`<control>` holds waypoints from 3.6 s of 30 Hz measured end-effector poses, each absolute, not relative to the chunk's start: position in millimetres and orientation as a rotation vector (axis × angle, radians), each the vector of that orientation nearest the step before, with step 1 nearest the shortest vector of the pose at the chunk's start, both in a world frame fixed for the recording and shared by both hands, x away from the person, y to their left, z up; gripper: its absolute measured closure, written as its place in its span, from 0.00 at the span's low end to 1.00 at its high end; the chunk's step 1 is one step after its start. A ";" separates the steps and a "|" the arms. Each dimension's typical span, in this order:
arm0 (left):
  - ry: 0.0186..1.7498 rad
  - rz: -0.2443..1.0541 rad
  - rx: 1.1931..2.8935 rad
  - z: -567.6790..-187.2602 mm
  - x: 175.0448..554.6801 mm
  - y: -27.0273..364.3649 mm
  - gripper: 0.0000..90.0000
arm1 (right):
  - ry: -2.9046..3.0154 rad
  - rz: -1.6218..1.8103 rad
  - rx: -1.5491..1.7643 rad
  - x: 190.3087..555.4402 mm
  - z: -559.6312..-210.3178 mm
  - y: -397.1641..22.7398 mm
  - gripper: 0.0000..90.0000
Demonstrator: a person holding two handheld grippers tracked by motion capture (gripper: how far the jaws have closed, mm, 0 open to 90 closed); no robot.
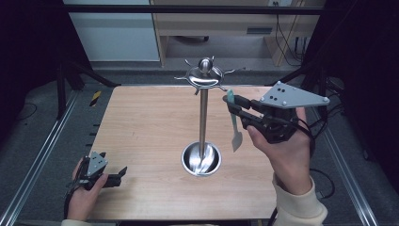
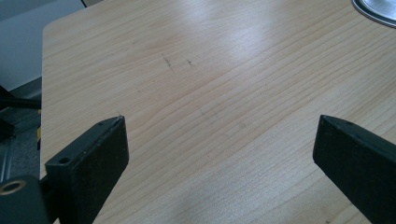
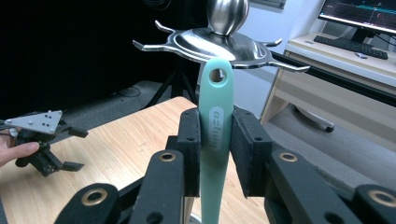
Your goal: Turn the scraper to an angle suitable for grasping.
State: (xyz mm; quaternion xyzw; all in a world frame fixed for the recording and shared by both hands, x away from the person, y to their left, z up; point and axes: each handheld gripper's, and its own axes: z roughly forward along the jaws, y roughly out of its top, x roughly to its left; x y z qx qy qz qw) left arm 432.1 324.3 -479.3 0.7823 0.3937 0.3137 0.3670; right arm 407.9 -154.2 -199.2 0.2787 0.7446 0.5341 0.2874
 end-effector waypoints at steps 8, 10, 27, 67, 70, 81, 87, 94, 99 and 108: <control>1.011 0.805 2.011 -479.5 432.3 324.2 0.04 | 1.987 1.434 0.764 412.9 -201.8 -154.2 0.82; 1.010 0.805 2.012 -479.5 432.2 324.1 0.04 | 1.980 1.439 0.767 413.6 -201.9 -154.5 0.82; 1.009 0.801 2.018 -480.1 432.6 323.6 0.04 | 1.999 1.447 0.777 419.7 -203.7 -151.5 0.82; 1.007 0.799 2.021 -480.2 432.8 323.4 0.04 | 1.968 1.509 0.804 431.4 -212.9 -143.1 0.82; 1.007 0.799 2.022 -480.2 432.7 323.3 0.04 | 1.968 1.510 0.804 431.5 -213.1 -142.9 0.82; 1.004 0.801 2.022 -480.0 432.6 323.2 0.04 | 1.955 1.534 0.807 432.8 -215.8 -142.0 0.82; 1.001 0.801 2.022 -479.7 432.4 322.7 0.04 | 1.943 1.548 0.807 433.6 -217.6 -141.6 0.82; 1.000 0.802 2.023 -479.5 432.3 322.7 0.04 | 1.942 1.567 0.806 434.7 -218.8 -142.3 0.82; 0.997 0.802 2.024 -479.5 432.5 322.5 0.04 | 1.940 1.566 0.805 434.5 -218.8 -142.4 0.82; 1.000 0.801 2.019 -479.2 431.7 323.1 0.04 | 1.947 1.568 0.809 433.9 -219.7 -142.1 0.78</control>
